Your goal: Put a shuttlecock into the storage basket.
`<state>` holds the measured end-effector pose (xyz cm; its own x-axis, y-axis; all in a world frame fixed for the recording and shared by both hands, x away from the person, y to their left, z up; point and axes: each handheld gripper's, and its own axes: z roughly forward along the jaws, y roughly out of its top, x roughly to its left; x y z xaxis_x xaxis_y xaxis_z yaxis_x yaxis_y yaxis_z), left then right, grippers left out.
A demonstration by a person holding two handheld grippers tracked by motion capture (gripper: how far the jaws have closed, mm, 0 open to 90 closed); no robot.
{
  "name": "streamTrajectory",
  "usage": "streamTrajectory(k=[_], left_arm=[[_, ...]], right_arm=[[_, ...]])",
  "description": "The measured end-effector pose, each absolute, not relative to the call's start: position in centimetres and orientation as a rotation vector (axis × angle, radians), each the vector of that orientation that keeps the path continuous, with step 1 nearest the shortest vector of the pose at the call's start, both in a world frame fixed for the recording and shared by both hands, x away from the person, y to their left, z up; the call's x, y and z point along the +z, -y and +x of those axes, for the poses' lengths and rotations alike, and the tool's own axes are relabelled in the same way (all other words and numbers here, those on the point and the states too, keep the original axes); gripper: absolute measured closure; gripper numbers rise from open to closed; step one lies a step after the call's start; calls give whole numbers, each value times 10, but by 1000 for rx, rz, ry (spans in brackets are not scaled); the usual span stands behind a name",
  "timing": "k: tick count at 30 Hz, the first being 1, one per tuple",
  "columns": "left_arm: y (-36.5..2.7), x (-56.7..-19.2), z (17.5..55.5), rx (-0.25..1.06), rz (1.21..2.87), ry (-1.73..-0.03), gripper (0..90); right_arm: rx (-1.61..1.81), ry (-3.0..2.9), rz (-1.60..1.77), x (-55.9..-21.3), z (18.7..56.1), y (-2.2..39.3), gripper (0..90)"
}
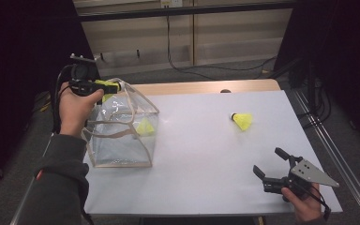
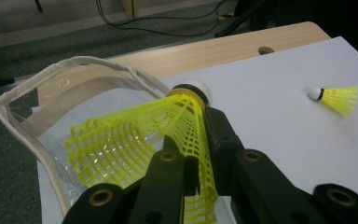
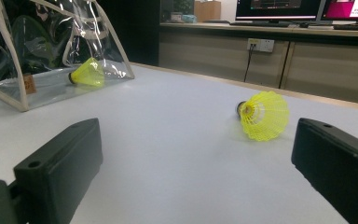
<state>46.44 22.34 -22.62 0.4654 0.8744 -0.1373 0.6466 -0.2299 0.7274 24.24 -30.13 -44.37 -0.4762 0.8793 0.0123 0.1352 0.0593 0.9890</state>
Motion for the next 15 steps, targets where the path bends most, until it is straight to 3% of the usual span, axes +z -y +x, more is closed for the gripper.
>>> streamTrajectory(k=[15], left_arm=[[-227,-238,470,420,1935,-1338,853]], right_arm=[[1475,-1692,1019,-443,242,302,17]])
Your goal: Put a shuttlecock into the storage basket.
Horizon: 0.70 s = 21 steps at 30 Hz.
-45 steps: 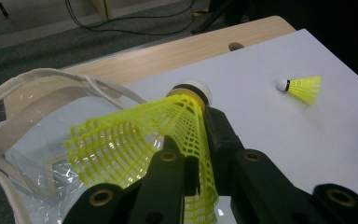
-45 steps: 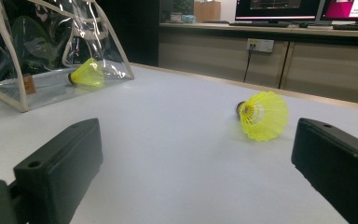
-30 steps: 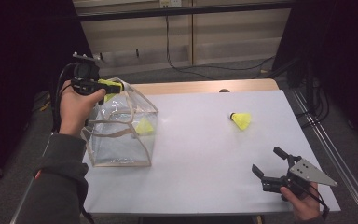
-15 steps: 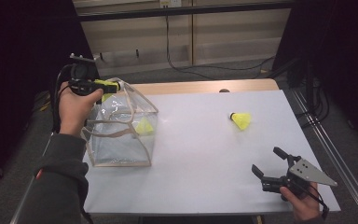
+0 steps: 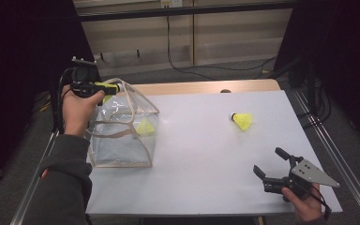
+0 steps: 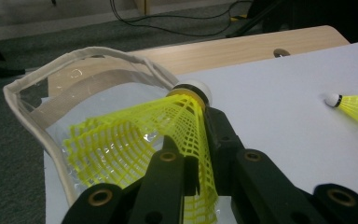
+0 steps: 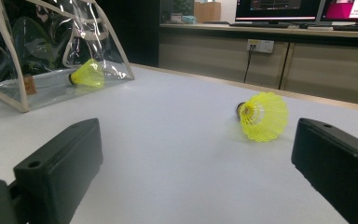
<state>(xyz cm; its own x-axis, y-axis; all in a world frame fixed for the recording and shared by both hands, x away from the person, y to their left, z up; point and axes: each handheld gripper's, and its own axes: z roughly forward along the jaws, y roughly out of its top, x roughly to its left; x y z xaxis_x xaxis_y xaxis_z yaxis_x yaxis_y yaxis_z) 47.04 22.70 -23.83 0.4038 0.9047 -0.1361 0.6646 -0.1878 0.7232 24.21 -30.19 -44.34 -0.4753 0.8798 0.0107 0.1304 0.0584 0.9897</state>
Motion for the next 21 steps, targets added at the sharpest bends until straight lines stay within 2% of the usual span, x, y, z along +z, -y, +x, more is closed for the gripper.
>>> streamTrajectory(k=[21], left_arm=[[-230,-249,476,447,1890,-1422,847]], right_arm=[[1474,-1690,1019,-443,242,302,17]])
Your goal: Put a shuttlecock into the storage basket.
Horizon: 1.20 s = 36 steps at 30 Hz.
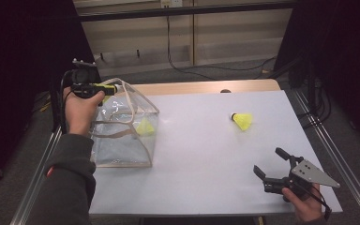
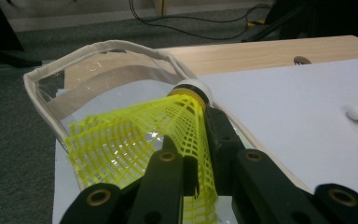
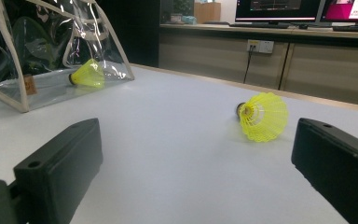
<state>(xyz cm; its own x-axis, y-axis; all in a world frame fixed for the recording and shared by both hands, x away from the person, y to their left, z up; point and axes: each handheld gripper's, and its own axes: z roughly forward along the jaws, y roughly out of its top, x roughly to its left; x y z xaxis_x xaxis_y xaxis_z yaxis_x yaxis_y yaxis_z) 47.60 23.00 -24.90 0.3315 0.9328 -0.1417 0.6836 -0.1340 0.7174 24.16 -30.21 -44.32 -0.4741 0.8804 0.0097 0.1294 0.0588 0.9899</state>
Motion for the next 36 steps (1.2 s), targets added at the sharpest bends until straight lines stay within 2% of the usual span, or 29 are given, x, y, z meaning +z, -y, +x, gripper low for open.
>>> streamTrajectory(k=[18,23,25,31,36], left_arm=[[-225,-259,486,464,1888,-1467,836],[-223,-261,488,502,1893,-1473,730],[-223,-260,487,498,1885,-1470,721],[-223,-257,484,475,1868,-1443,652],[-219,-253,480,419,1838,-1413,558]], right_arm=[[1479,-1692,1016,-443,241,302,17],[1480,-1691,1017,-443,241,302,17],[1479,-1693,1017,-443,241,303,17],[1481,-1692,1015,-443,241,302,17],[1478,-1691,1016,-443,241,302,17]])
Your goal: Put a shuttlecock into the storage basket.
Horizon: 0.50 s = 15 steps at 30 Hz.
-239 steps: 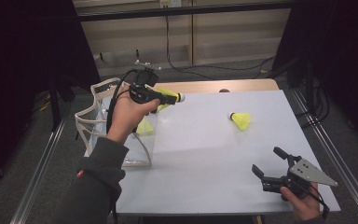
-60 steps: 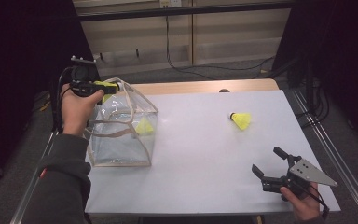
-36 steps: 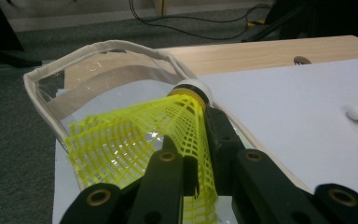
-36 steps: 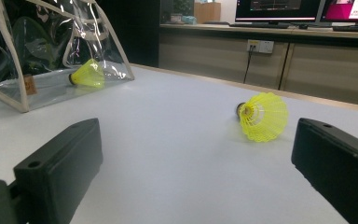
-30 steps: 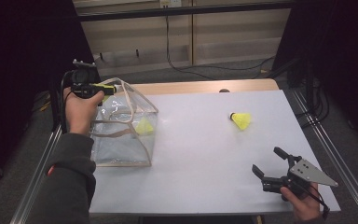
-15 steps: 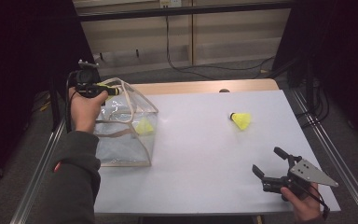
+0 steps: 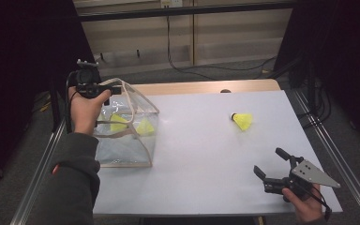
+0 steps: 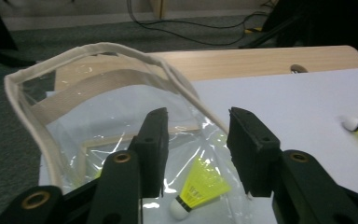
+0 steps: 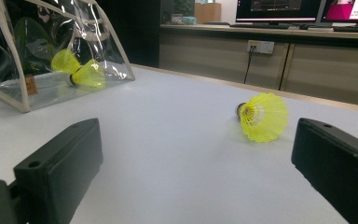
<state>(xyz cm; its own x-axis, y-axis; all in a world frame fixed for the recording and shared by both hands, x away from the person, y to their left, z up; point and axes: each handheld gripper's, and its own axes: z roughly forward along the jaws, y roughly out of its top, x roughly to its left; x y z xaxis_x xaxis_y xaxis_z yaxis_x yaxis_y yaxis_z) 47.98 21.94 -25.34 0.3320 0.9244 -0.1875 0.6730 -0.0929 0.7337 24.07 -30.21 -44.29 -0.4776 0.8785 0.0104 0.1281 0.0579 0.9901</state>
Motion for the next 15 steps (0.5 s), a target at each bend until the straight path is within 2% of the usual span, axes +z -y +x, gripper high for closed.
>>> streamTrajectory(k=[15], left_arm=[[-195,-237,464,302,1871,-1275,385]], right_arm=[[1476,-1691,1017,-443,241,302,17]])
